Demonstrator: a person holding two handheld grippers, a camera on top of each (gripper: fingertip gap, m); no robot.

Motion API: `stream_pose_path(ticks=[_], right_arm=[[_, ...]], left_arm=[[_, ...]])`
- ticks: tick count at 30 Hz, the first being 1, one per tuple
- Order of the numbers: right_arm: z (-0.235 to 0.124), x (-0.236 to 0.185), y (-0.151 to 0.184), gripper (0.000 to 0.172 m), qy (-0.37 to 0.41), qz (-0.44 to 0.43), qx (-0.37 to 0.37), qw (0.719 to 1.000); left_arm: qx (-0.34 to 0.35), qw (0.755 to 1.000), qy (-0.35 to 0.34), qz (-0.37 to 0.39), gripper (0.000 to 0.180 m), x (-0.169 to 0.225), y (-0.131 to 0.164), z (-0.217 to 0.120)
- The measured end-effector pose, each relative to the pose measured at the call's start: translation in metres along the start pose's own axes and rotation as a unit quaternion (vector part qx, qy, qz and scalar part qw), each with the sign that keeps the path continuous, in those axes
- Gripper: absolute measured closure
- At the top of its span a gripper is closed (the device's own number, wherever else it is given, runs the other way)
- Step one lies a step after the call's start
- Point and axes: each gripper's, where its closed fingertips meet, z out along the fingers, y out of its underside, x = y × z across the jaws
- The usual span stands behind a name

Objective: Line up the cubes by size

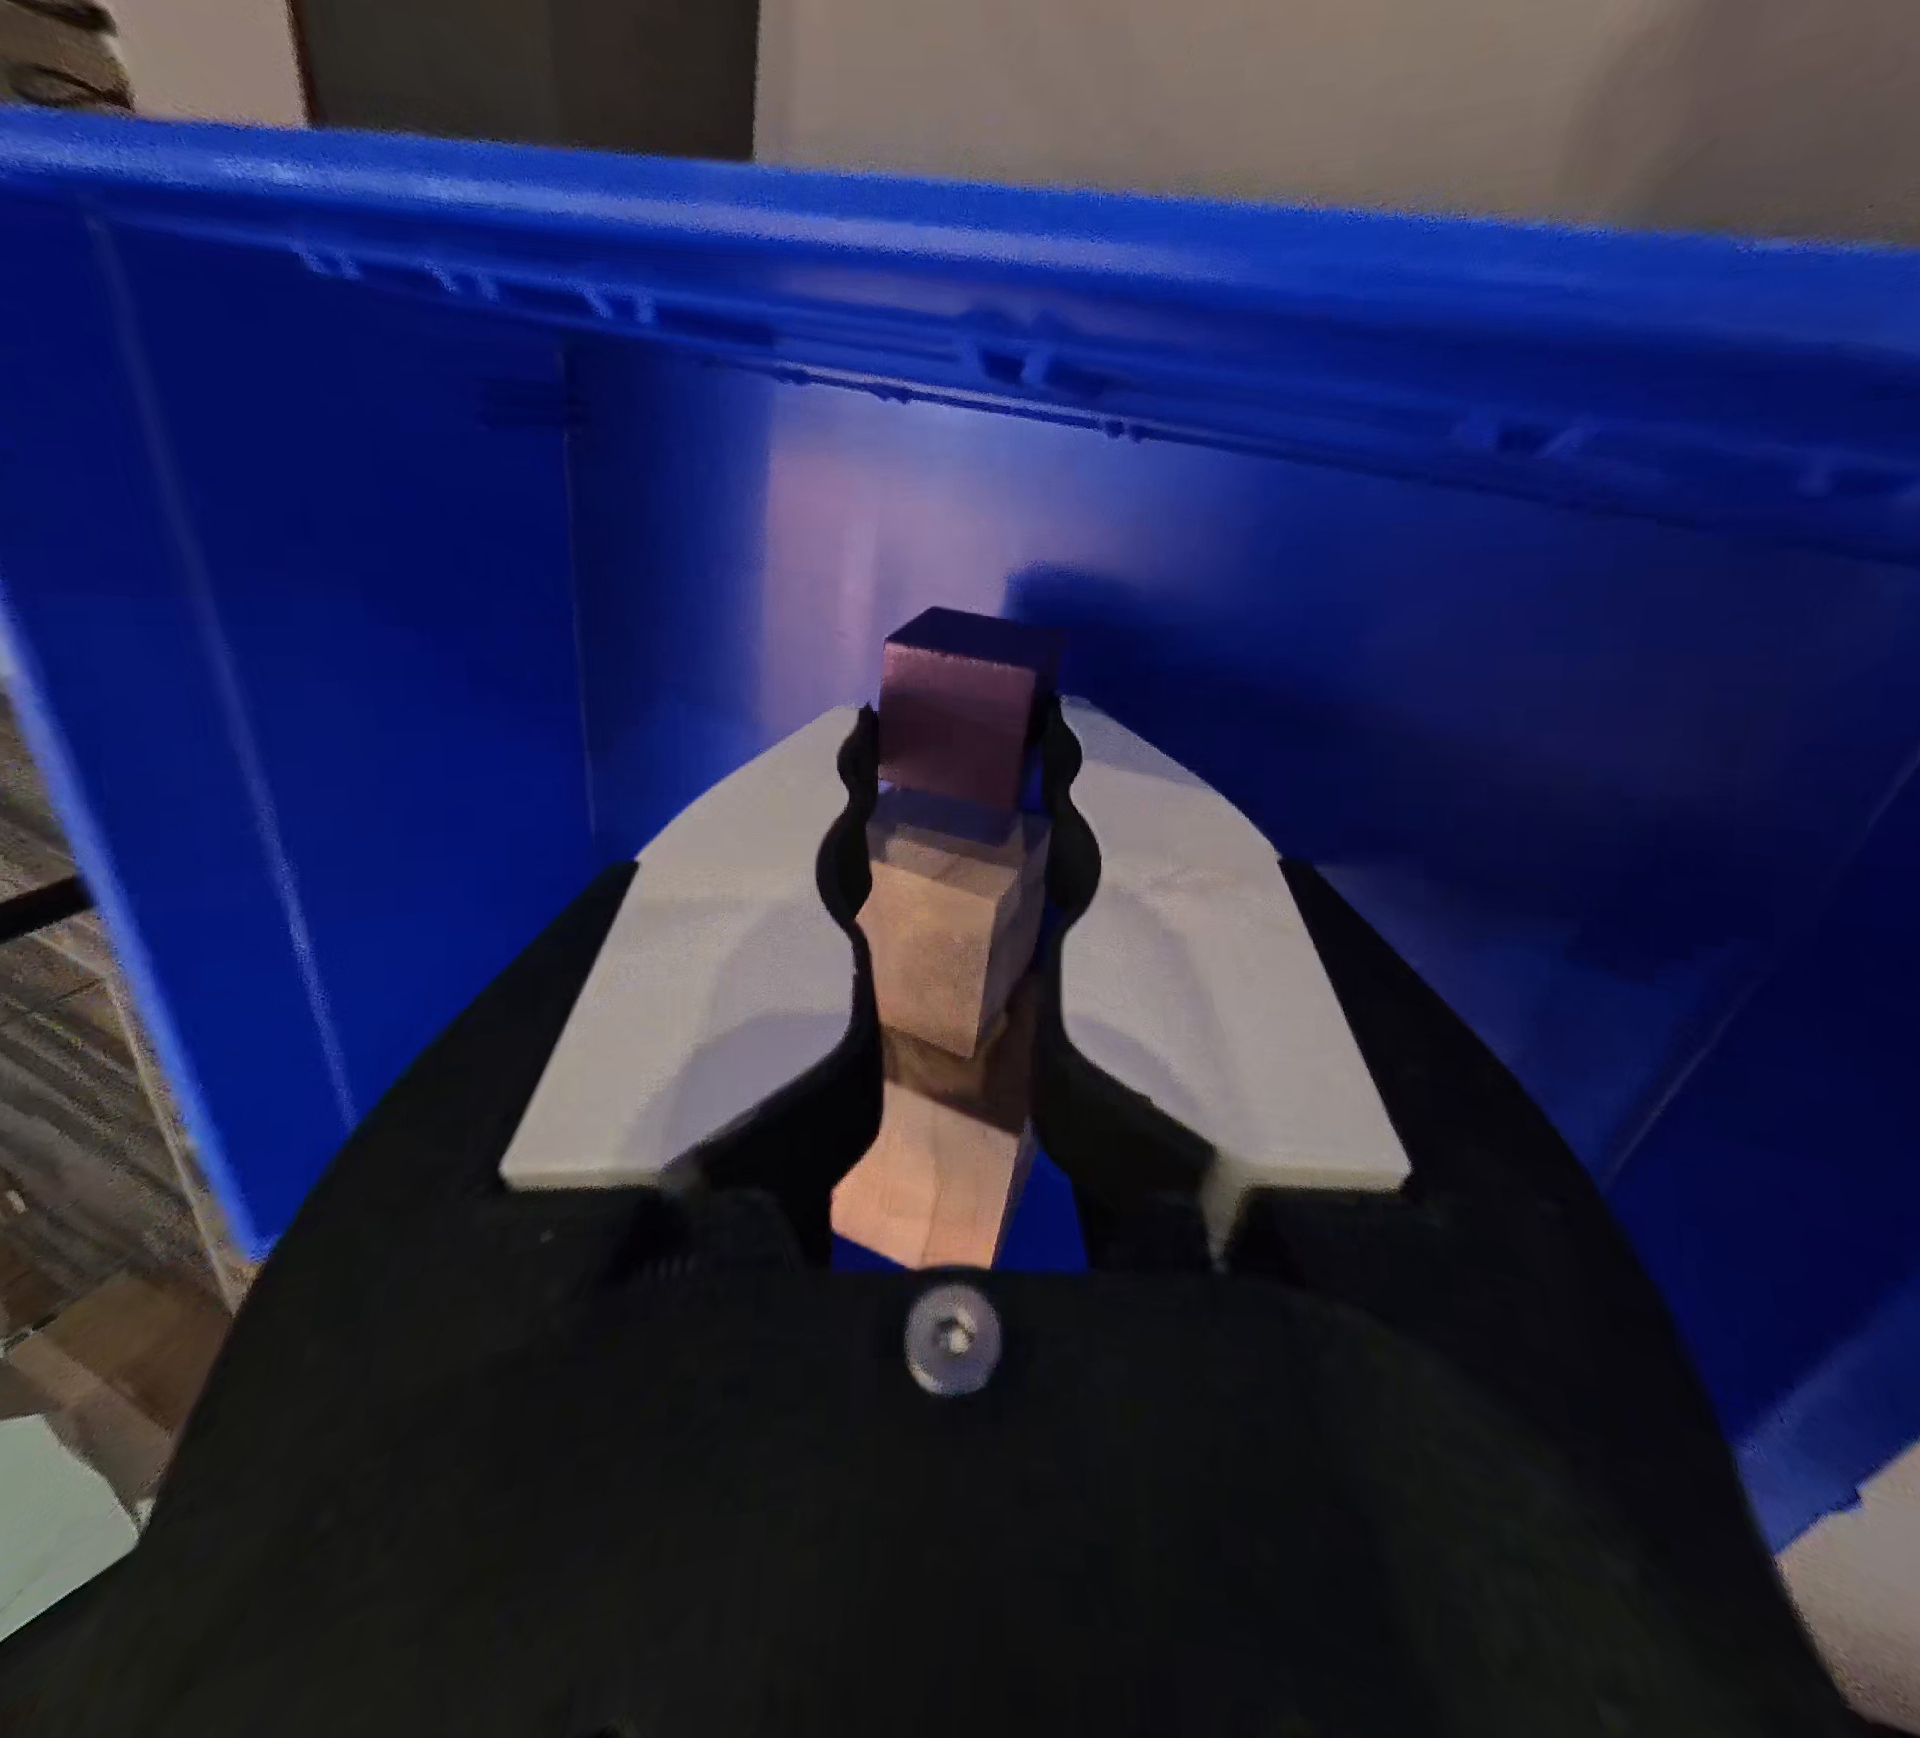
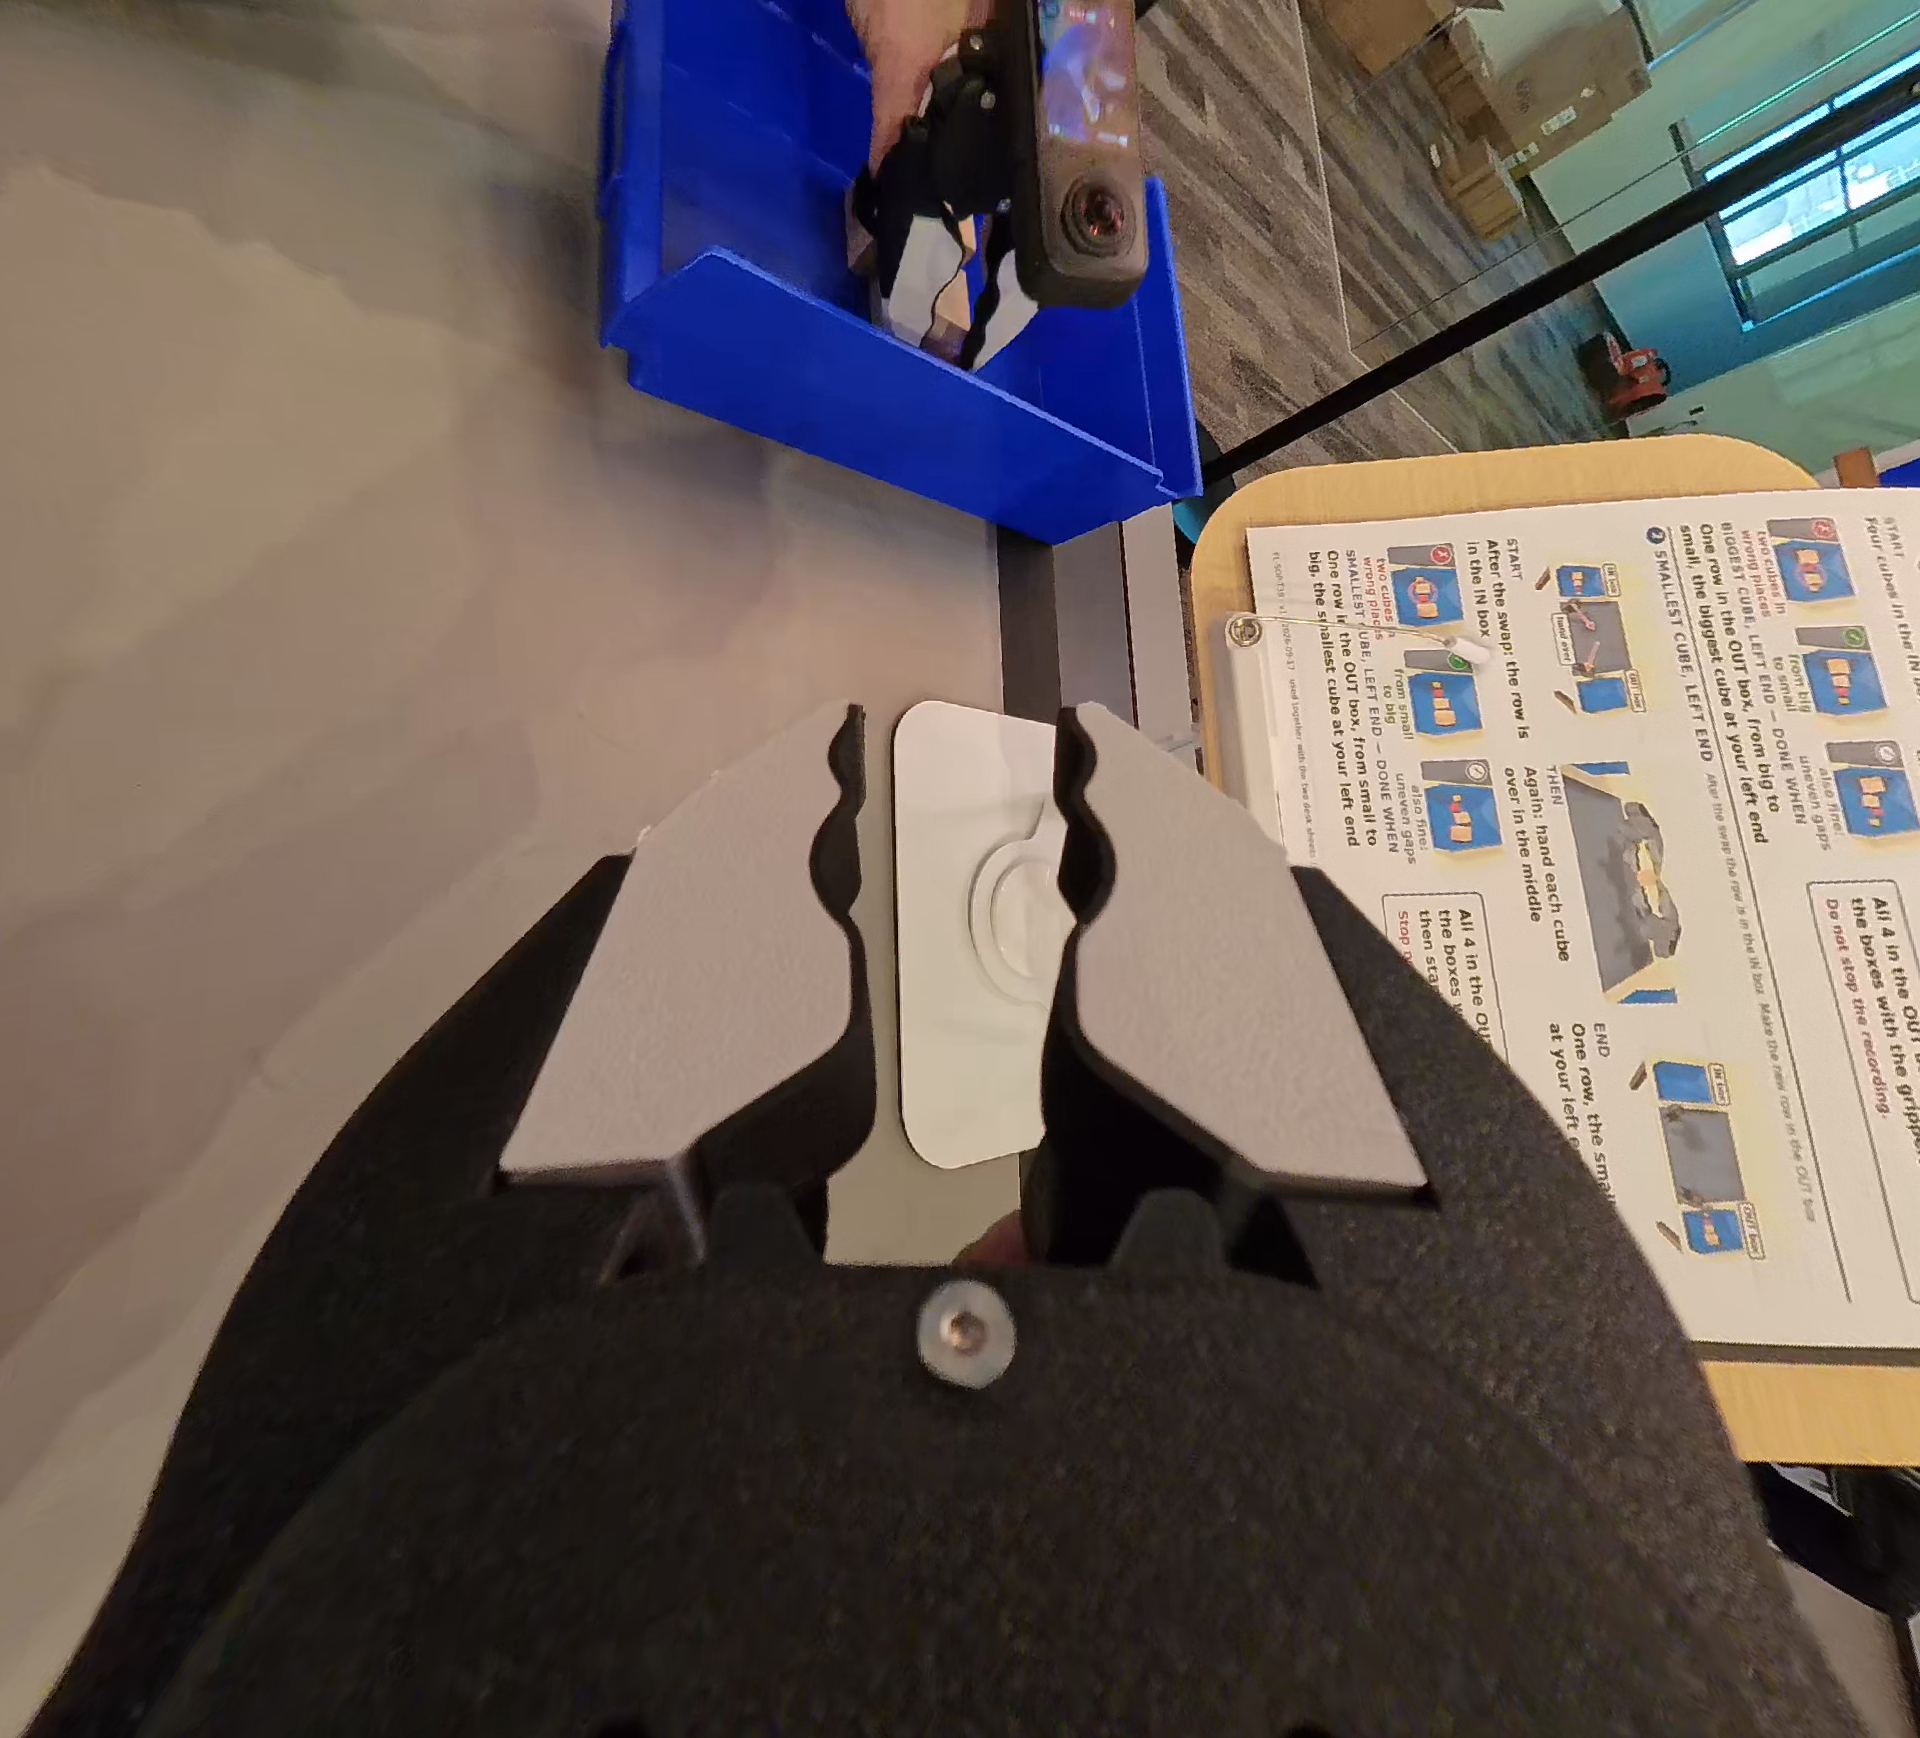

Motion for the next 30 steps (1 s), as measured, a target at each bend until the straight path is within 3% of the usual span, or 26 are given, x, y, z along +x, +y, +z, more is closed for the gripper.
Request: stream_pose_path(ticks=[6, 10, 16, 20, 26, 30], right_arm=[[0.001, 0.003, -0.006, 0.137, 0.006, 0.002, 0.017, 1.0], [0.002, 0.008, -0.02, 0.137, 0.022, 0.006, 0.055, 0.998], [0.002, 0.017, -0.054, 0.134, 0.058, 0.017, 0.146, 0.987], [-0.004, 0.026, -0.071, 0.132, 0.1, 0.012, 0.195, 0.976], [-0.018, 0.035, -0.079, 0.133, 0.126, 0.018, 0.238, 0.963], [-0.026, 0.034, -0.084, 0.135, 0.133, 0.005, 0.261, 0.956]], left_arm=[[0.084, 0.994, -0.064, -0.004, 0.151, -0.009, -0.021, -0.068], [0.206, 0.971, -0.116, 0.036, 0.151, -0.003, -0.068, -0.13], [0.384, 0.896, -0.177, 0.132, 0.152, 0.027, -0.156, -0.211], [0.476, 0.843, -0.185, 0.169, 0.152, 0.053, -0.199, -0.247], [0.582, 0.773, -0.173, 0.181, 0.152, 0.081, -0.232, -0.286], [0.612, 0.753, -0.153, 0.187, 0.152, 0.094, -0.24, -0.296]])
